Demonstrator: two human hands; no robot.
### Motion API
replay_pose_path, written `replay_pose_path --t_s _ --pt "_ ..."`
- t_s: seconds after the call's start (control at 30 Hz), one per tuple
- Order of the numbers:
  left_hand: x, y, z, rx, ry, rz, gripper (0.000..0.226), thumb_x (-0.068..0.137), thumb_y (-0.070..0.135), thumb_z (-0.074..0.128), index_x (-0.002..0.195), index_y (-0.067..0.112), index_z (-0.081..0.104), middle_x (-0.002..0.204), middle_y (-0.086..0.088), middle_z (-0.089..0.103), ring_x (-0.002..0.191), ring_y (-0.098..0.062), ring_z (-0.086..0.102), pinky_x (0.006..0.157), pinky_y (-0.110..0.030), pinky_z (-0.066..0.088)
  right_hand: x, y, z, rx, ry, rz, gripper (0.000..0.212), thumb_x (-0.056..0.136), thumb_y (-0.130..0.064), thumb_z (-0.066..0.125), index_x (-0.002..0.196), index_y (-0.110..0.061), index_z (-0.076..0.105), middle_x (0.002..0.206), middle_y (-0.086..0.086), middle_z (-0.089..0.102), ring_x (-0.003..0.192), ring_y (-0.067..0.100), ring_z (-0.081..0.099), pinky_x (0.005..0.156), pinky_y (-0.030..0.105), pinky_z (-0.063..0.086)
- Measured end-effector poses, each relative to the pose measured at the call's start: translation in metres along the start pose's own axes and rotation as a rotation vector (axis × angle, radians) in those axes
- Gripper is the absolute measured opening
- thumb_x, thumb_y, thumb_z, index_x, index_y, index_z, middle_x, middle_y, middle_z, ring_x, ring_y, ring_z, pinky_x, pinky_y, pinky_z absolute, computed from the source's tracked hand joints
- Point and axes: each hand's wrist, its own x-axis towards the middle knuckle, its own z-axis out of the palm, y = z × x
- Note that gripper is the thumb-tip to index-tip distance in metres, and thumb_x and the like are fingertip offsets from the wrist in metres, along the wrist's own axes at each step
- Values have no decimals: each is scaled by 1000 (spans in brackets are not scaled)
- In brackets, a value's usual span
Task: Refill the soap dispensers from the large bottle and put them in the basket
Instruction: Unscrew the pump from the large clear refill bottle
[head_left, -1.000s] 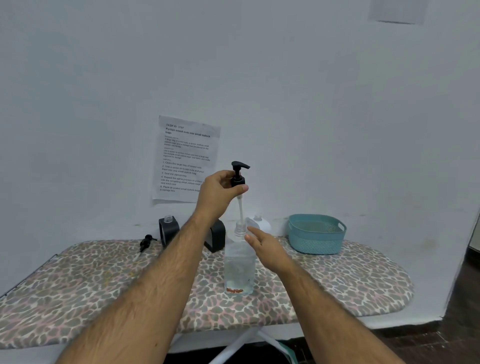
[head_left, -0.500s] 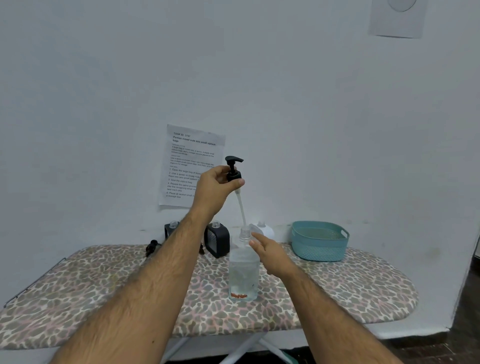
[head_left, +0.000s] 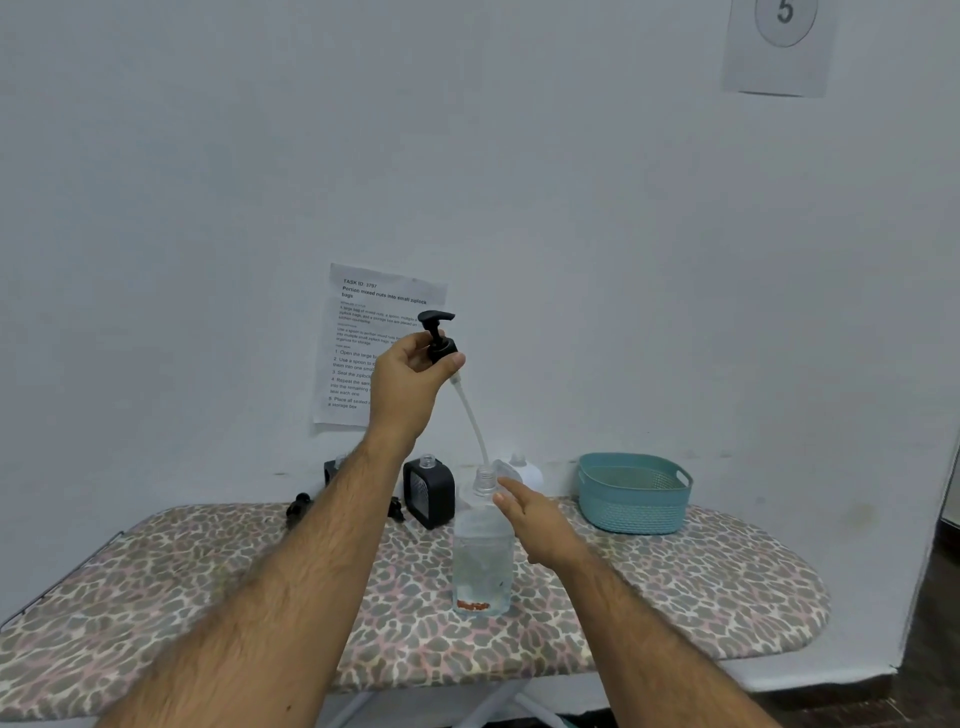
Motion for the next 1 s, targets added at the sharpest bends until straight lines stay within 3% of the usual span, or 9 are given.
replay_pose_path --t_s 0.2,0.5,1.0 --pt "2 11 1 3 15 41 31 83 13 77 113 16 68 100 8 74 92 3 69 83 -11 50 -1 0 0 -2 -6 -12 51 103 -50 39 149 -29 41 150 -2 48 132 22 49 100 51 50" --pt "0 6 -4 -26 38 24 37 83 12 77 119 10 67 104 4 74 97 -1 69 90 -18 51 -3 -2 1 -20 7 0 50 102 -52 38 148 -31 42 148 -2 50 131 23 50 101 49 50" --pt "-4 7 -8 53 1 46 37 81 14 79 117 12 69 101 6 74 96 -1 70 88 -17 51 -7 -4 0 -7 1 -7 50 103 -51 37 148 -32 42 147 -1 51 128 22 52 97 52 52"
